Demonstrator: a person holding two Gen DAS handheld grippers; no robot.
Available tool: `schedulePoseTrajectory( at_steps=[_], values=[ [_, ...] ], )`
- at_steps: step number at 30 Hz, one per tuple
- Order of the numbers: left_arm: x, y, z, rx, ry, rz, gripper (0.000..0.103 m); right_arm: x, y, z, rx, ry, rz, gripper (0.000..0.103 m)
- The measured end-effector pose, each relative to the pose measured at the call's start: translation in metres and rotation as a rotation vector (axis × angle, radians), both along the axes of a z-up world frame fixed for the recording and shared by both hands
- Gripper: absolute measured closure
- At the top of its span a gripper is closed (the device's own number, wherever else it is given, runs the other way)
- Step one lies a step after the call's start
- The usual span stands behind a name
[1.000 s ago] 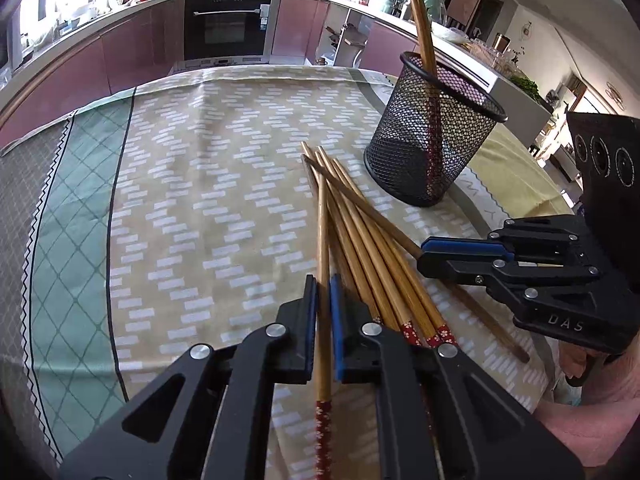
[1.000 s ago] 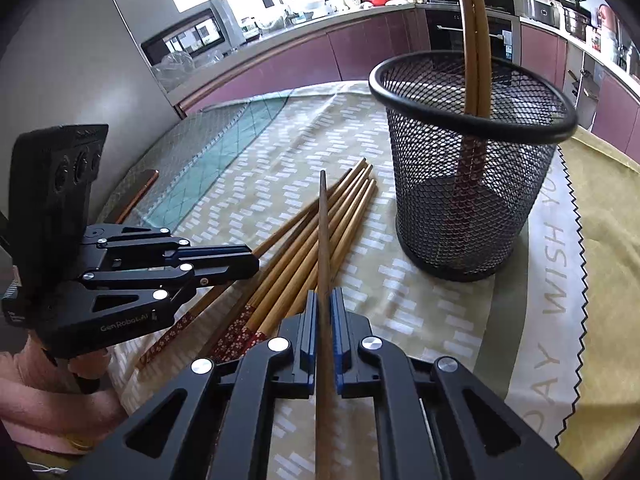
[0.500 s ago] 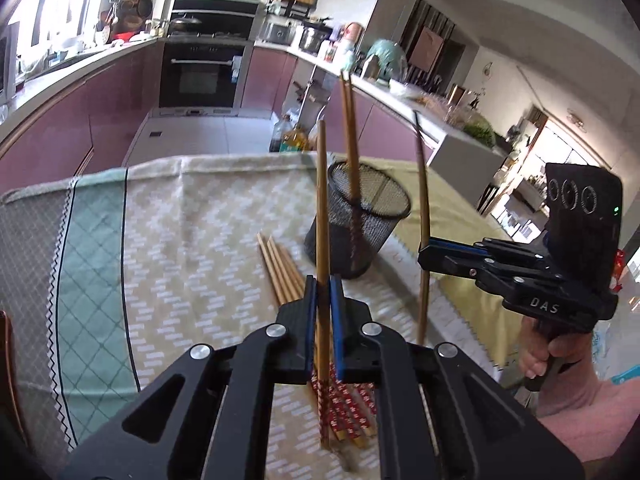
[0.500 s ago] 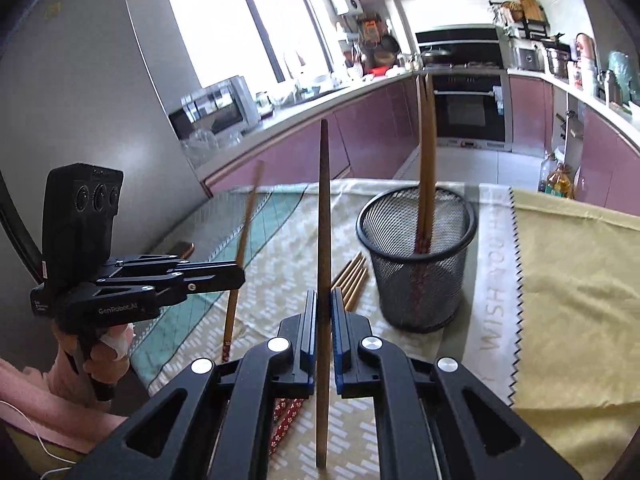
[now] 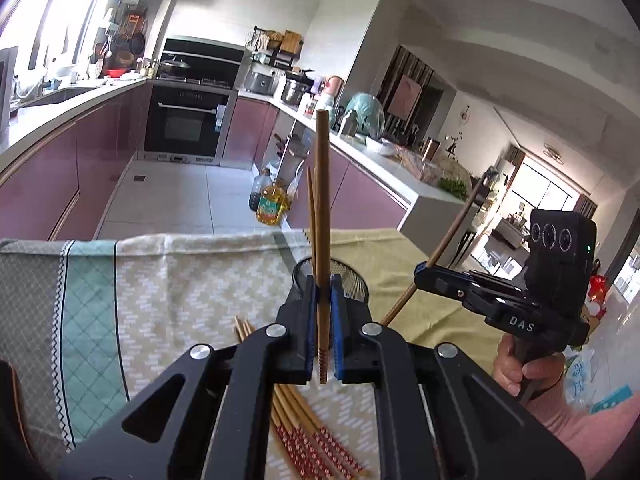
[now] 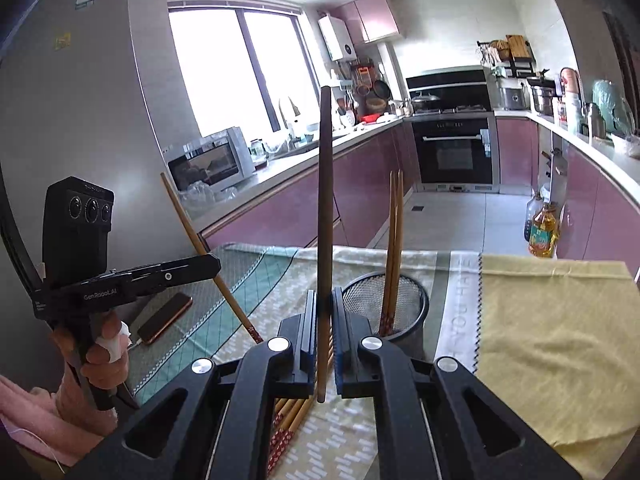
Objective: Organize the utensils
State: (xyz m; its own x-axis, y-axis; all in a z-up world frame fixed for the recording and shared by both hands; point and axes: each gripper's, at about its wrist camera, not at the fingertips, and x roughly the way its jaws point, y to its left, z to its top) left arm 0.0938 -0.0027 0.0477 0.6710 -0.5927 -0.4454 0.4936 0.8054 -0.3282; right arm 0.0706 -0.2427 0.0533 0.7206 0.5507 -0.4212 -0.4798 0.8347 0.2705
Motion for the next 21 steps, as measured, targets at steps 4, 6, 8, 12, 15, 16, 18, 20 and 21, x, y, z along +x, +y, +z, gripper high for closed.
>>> schedulePoseTrajectory(
  at_steps=[4,6,8,12,15,16,18,20,21],
  values=[
    [0.011,-0.007,0.013,-0.017,-0.026,0.006,0.096,0.009,-0.006,0.015,0.004,-0.026,-0.013,0.097],
    [0.016,-0.011,0.021,-0.019,-0.043,0.007,0.096,0.014,-0.010,0.021,0.006,-0.033,-0.021,0.097],
    [0.022,-0.015,0.031,-0.023,-0.061,0.008,0.096,0.018,-0.015,0.027,0.014,-0.044,-0.027,0.097],
    [0.032,-0.025,0.043,-0.007,-0.089,0.012,0.096,0.029,-0.020,0.036,0.019,-0.057,-0.042,0.097],
    [0.043,-0.035,0.043,0.022,-0.082,0.012,0.096,0.037,-0.021,0.037,0.014,-0.052,-0.053,0.097],
    [0.046,-0.039,0.042,0.034,-0.077,0.016,0.096,0.039,-0.020,0.037,0.012,-0.050,-0.055,0.097],
    [0.052,-0.047,0.036,0.063,-0.064,0.014,0.096,0.042,-0.018,0.035,0.009,-0.048,-0.058,0.097],
    [0.057,-0.055,0.027,0.098,-0.049,0.018,0.096,0.046,-0.018,0.034,0.006,-0.049,-0.065,0.097],
    [0.059,-0.058,0.023,0.113,-0.043,0.018,0.096,0.047,-0.017,0.033,0.009,-0.049,-0.064,0.097]
  ],
)
